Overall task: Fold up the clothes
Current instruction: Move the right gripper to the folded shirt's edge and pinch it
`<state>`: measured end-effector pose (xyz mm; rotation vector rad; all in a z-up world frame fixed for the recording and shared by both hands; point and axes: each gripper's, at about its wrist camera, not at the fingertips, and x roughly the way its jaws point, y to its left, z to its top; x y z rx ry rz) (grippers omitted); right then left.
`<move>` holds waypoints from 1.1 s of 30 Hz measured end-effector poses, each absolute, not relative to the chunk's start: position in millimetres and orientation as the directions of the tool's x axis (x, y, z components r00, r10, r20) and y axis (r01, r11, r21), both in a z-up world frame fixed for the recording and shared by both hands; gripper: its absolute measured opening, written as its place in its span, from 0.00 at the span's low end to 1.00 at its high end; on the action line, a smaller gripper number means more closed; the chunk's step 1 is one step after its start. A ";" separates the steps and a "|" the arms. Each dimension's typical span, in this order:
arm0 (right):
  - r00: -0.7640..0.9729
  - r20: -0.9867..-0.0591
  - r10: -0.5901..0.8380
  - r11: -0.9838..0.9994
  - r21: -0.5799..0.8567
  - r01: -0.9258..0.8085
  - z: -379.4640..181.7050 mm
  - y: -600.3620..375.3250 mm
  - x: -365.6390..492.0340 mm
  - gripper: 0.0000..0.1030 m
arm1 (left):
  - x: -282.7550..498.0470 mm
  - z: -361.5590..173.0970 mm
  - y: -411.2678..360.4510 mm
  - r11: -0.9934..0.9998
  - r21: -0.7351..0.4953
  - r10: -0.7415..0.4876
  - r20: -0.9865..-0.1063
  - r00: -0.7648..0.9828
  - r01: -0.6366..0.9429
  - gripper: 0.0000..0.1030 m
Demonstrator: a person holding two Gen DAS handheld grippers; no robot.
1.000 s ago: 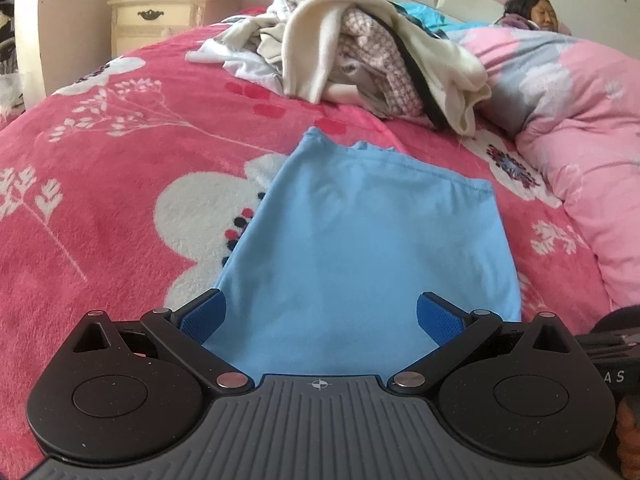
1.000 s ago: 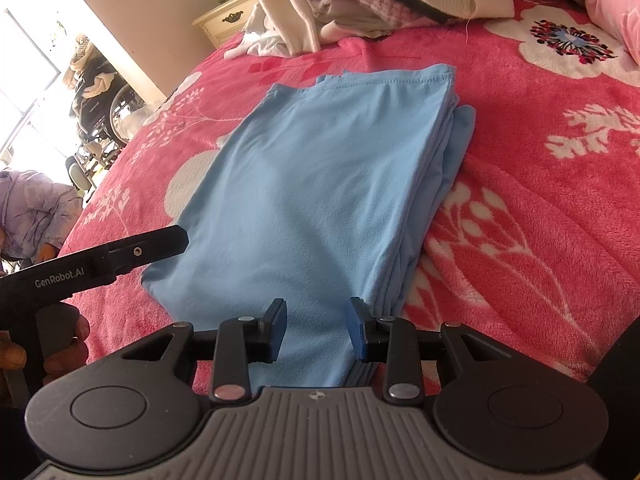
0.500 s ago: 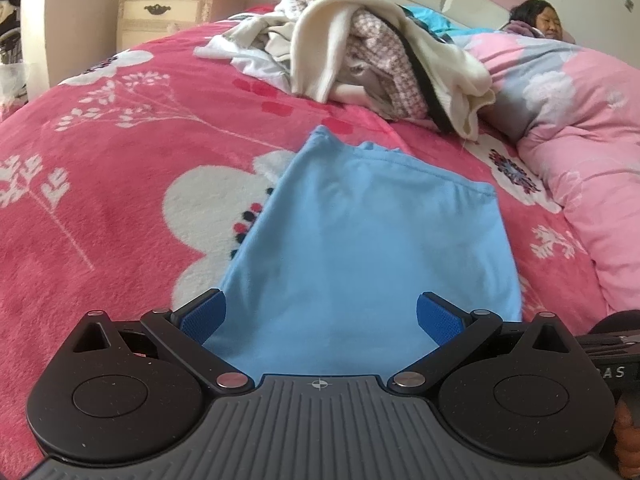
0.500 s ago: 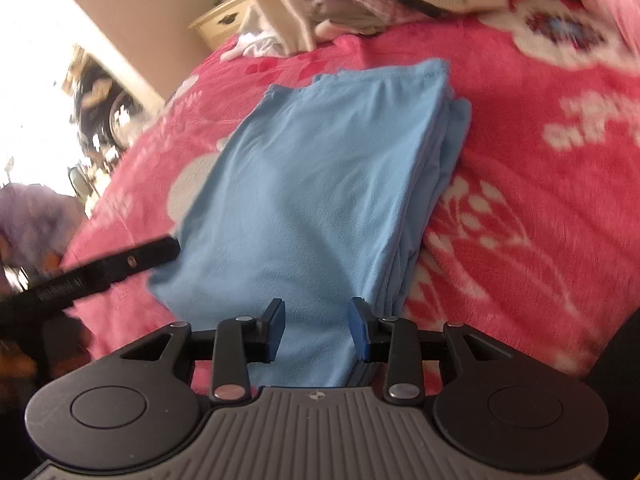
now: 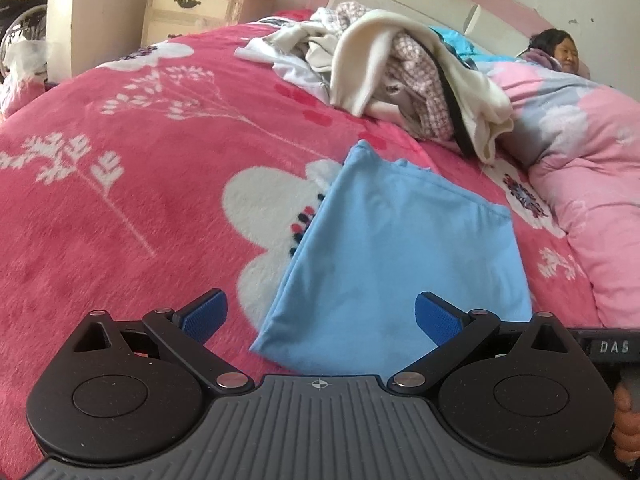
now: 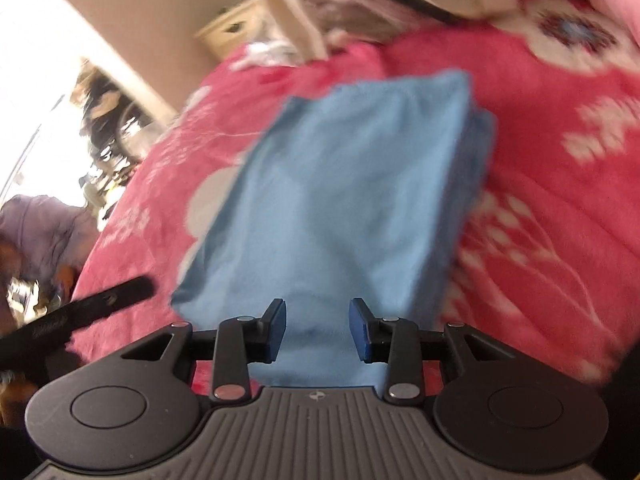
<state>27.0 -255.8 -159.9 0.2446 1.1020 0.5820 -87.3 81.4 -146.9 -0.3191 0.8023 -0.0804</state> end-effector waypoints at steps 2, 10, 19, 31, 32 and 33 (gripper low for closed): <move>0.397 -0.788 0.471 0.878 0.378 -0.292 -151.7 -264.1 26.5 0.36 | -92.3 -150.7 85.2 0.944 -0.326 -0.203 -0.694 0.690 -0.051 0.98; 0.291 -0.740 0.606 0.784 0.496 -0.373 -142.2 -245.6 17.4 0.38 | -106.1 -169.0 95.4 0.918 -0.385 -0.231 -0.717 0.658 -0.097 0.96; 0.437 -0.779 0.448 0.888 0.331 -0.320 -132.4 -256.0 10.3 0.42 | -114.3 -173.0 110.4 0.884 -0.451 -0.265 -0.704 0.659 -0.126 0.96; 0.356 -0.784 0.509 0.623 0.051 -0.780 -140.7 -151.1 -51.8 0.50 | -134.0 -174.2 133.6 0.853 -0.478 -0.239 -0.716 0.656 -0.210 0.95; 0.355 -0.779 0.516 0.598 0.031 -0.801 -140.1 -143.3 -56.1 0.50 | -135.8 -173.8 135.2 0.854 -0.473 -0.234 -0.719 0.655 -0.215 0.95; 0.350 -0.775 0.526 0.574 0.020 -0.819 -140.2 -136.1 -57.8 0.50 | -137.5 -174.4 137.4 0.852 -0.473 -0.230 -0.720 0.655 -0.222 0.95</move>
